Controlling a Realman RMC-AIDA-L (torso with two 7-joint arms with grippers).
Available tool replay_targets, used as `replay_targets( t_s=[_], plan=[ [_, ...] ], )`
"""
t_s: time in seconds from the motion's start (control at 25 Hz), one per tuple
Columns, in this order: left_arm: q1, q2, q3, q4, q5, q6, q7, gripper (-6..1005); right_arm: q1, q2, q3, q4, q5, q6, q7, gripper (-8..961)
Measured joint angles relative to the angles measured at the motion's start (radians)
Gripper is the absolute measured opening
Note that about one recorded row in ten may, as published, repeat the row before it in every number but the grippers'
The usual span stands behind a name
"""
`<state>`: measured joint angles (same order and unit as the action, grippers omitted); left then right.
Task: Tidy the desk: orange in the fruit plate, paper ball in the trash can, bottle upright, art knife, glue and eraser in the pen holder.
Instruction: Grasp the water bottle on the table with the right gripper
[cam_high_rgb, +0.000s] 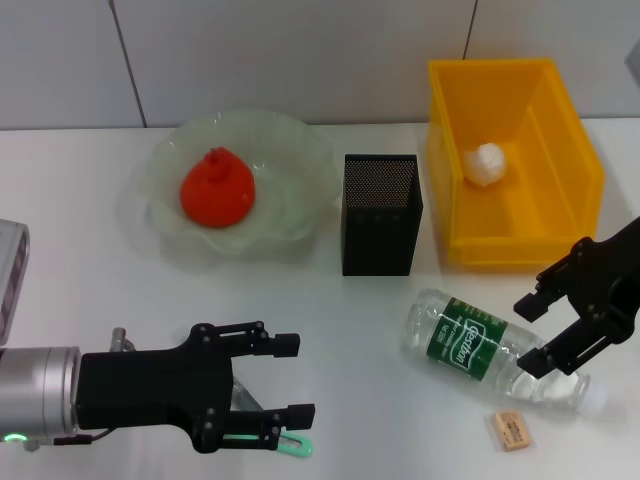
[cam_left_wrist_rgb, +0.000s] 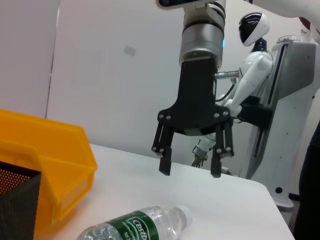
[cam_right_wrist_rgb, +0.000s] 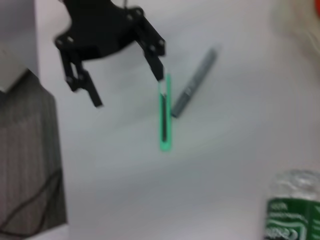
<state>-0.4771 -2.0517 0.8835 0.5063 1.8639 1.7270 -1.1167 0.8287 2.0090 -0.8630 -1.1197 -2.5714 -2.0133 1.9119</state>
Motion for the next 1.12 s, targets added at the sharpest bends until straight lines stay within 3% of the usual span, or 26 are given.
replay_targets(
  t_s=[0.64,0.8,1.12],
  plan=[
    [-0.008,-0.001,-0.006,0.0,-0.003,-0.015,-0.008,768,0.011,0.018,-0.12,0.002,-0.196,0.126,0.049,739],
    [-0.009,-0.001,-0.006,-0.001,-0.004,-0.018,-0.009,768,0.004,0.042,-0.135,-0.003,-0.237,0.134,0.052,739],
    [-0.007,-0.002,-0.007,-0.002,-0.008,-0.021,-0.009,768,-0.016,0.061,-0.164,0.012,-0.247,0.161,0.052,739]
  ],
)
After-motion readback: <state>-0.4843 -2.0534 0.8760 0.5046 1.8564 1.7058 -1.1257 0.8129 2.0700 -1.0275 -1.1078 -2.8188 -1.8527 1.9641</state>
